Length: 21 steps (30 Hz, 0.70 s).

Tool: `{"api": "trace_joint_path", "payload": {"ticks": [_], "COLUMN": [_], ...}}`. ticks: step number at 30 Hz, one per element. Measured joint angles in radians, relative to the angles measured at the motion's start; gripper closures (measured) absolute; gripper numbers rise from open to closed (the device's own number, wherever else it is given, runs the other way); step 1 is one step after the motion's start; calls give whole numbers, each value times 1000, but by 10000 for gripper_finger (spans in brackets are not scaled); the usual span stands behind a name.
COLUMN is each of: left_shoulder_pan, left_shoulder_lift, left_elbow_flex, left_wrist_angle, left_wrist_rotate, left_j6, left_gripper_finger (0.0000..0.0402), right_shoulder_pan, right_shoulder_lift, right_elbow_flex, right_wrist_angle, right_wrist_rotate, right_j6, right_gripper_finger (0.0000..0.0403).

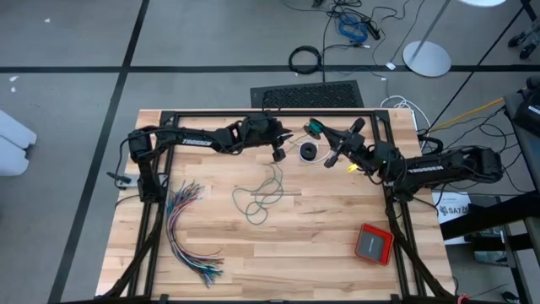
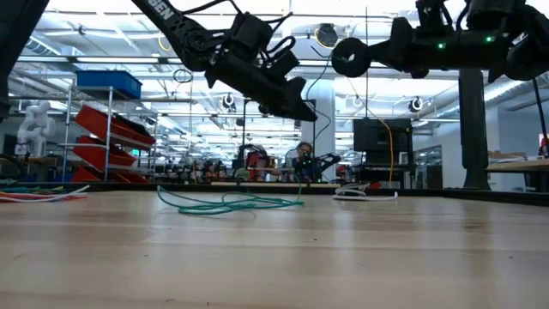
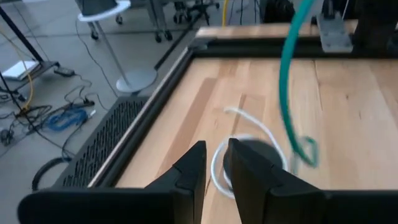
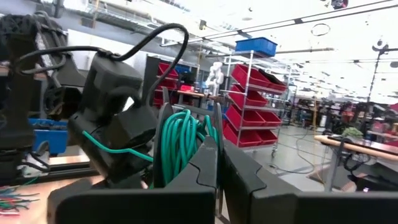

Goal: Coil cords
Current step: Coil the green wire onto the spool

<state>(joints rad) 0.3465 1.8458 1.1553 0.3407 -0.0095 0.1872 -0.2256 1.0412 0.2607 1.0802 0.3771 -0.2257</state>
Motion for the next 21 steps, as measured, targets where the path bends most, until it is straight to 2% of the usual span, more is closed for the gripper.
{"api": "trace_joint_path", "payload": {"ticks": [5, 7, 10, 14, 17, 19, 21], "left_shoulder_pan": [17, 32, 48, 65, 64, 42, 19], "left_shoulder_lift": [0, 0, 0, 1, 1, 0, 0], "left_elbow_flex": [-3, -34, -108, -201, -251, -261, -262], "left_wrist_angle": [-150, -148, -80, 72, 256, 347, 370], "left_wrist_rotate": [-50, 13, 148, 223, 309, 322, 293], "left_j6": [59, 62, 35, -34, -107, -120, -94], "left_gripper_finger": [327, 327, 327, 326, 326, 326, 326], "right_shoulder_pan": [0, 0, 0, -4, -10, -15, -16], "right_shoulder_lift": [0, 0, 0, 0, 0, 0, 0], "right_elbow_flex": [0, 0, 0, 0, 0, 0, 0], "right_wrist_angle": [0, 1, 0, -2, -7, -8, -9], "right_wrist_rotate": [20, 20, 20, 18, 17, 16, 15], "right_j6": [-21, -22, -26, -26, -26, -25, -21], "right_gripper_finger": [403, 403, 403, 403, 403, 403, 403]}}
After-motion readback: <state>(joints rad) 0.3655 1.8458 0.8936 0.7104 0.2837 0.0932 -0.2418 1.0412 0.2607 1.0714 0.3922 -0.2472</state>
